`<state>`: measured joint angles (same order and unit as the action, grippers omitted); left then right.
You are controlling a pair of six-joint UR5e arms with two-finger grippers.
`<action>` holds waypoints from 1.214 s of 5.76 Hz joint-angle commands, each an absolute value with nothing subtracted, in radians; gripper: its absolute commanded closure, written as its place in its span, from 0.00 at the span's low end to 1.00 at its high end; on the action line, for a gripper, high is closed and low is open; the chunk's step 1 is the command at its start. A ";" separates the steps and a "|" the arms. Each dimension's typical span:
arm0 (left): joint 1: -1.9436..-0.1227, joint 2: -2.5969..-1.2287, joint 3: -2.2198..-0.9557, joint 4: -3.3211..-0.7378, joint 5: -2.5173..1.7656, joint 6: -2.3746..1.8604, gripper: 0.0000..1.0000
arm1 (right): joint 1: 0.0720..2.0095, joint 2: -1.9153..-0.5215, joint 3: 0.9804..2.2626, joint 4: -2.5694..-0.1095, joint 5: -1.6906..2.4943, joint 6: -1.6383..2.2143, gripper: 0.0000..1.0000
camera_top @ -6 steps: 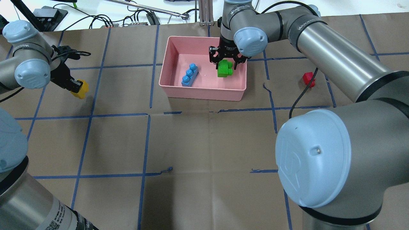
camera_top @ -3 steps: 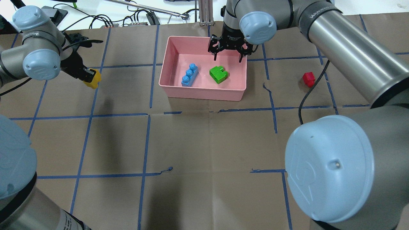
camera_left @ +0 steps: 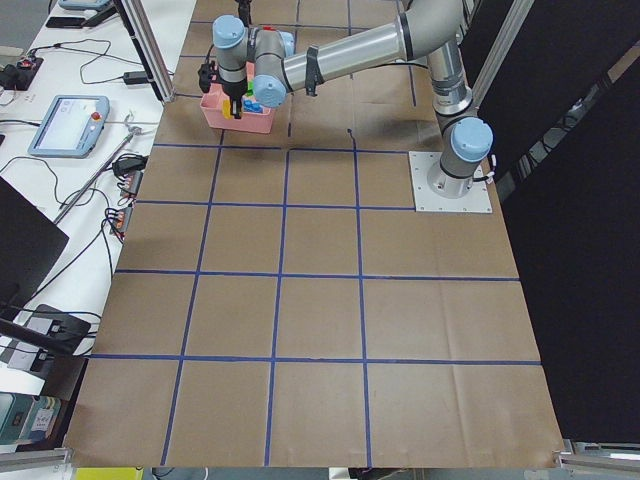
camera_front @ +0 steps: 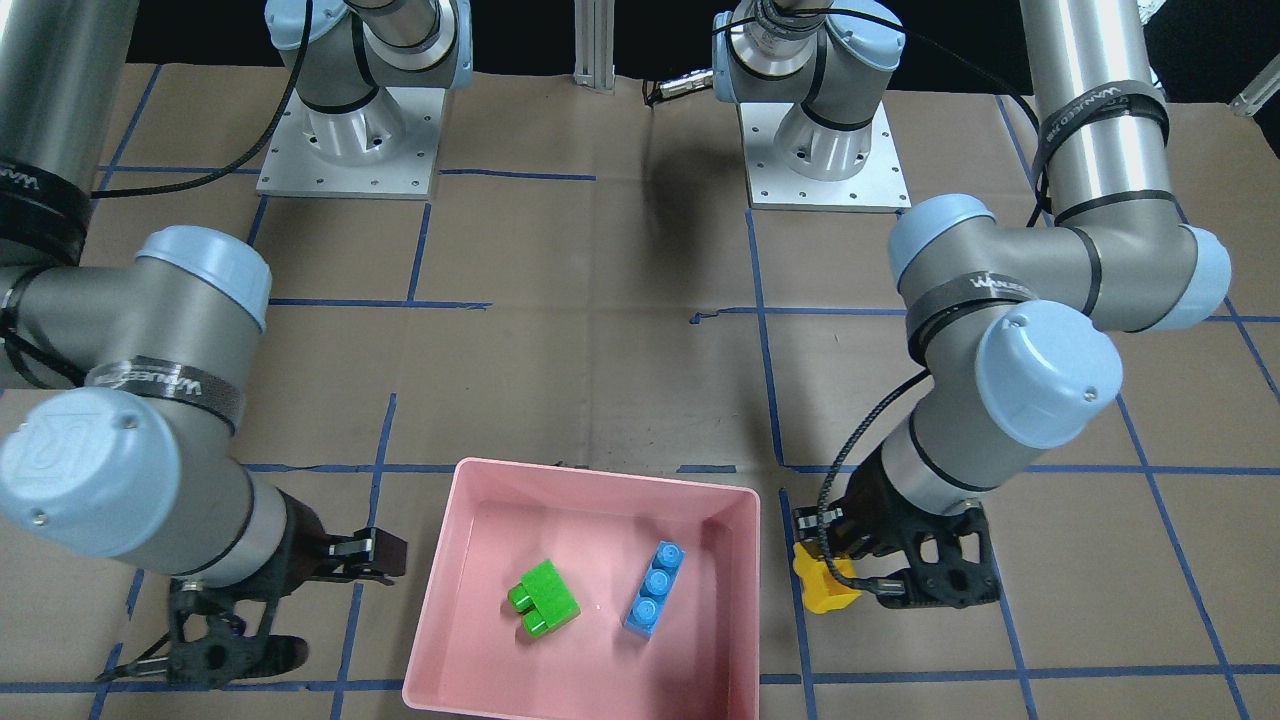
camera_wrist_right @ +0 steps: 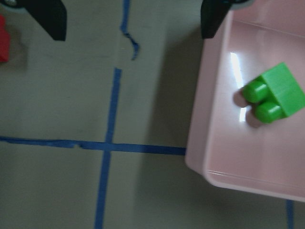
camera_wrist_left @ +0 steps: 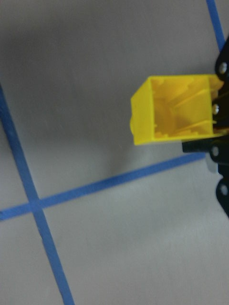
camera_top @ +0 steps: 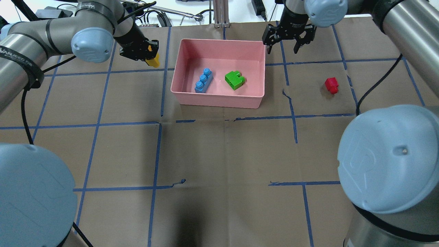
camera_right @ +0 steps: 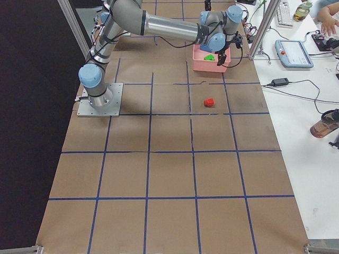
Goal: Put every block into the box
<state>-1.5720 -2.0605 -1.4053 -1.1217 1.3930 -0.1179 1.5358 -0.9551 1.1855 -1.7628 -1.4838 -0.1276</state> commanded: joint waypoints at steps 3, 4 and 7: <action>-1.686 -2.105 -1.402 -1.057 1.351 -0.264 0.01 | 1.349 -0.927 1.372 -1.897 -1.596 -0.350 0.00; -1.686 -2.088 -1.398 -1.066 1.353 -0.264 0.01 | 1.330 -0.927 1.444 -1.946 -1.606 -0.371 0.00; -1.680 -1.928 -1.405 -1.318 1.472 -0.243 0.01 | 1.330 -0.927 1.488 -1.965 -1.597 -0.357 0.06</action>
<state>-1.6826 -2.0002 -1.4002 -1.2091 1.4300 -0.2532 1.3305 -0.9282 1.4828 -1.9625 -1.5998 -0.3569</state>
